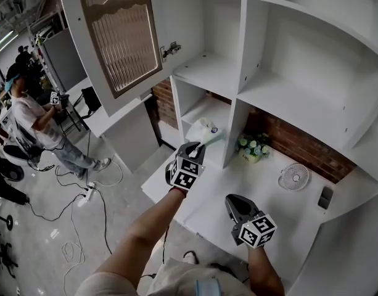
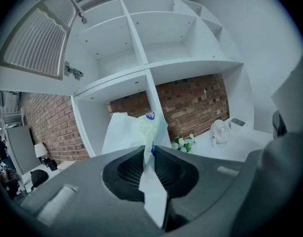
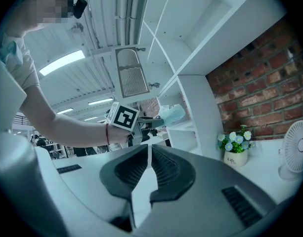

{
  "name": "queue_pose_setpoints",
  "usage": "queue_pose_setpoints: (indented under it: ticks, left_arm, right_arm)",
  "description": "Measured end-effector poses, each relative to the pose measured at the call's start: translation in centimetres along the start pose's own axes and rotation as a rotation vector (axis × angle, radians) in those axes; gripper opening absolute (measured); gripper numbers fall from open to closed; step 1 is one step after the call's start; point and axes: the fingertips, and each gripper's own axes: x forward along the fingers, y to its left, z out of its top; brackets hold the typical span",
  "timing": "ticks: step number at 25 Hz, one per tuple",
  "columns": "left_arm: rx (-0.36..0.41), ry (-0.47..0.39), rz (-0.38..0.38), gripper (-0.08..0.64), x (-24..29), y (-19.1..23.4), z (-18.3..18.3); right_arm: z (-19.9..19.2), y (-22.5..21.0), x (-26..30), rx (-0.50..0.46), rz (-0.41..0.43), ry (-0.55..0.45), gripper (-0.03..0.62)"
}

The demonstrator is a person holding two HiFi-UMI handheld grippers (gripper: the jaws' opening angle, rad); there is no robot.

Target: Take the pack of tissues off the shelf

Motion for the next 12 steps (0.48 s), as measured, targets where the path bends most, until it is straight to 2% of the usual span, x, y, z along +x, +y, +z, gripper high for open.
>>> queue_pose_setpoints:
  ticks: [5, 12]
  left_arm:
    - [-0.028, -0.002, 0.005, 0.046, -1.5, -1.7, -0.2]
    - [-0.028, 0.004, -0.025, 0.046, -3.3, -5.3, -0.9]
  right_arm:
    - [-0.3, -0.5, -1.7, 0.008, 0.003, -0.003, 0.018]
    - [-1.0, -1.6, -4.4, 0.017, 0.001, 0.006, 0.018]
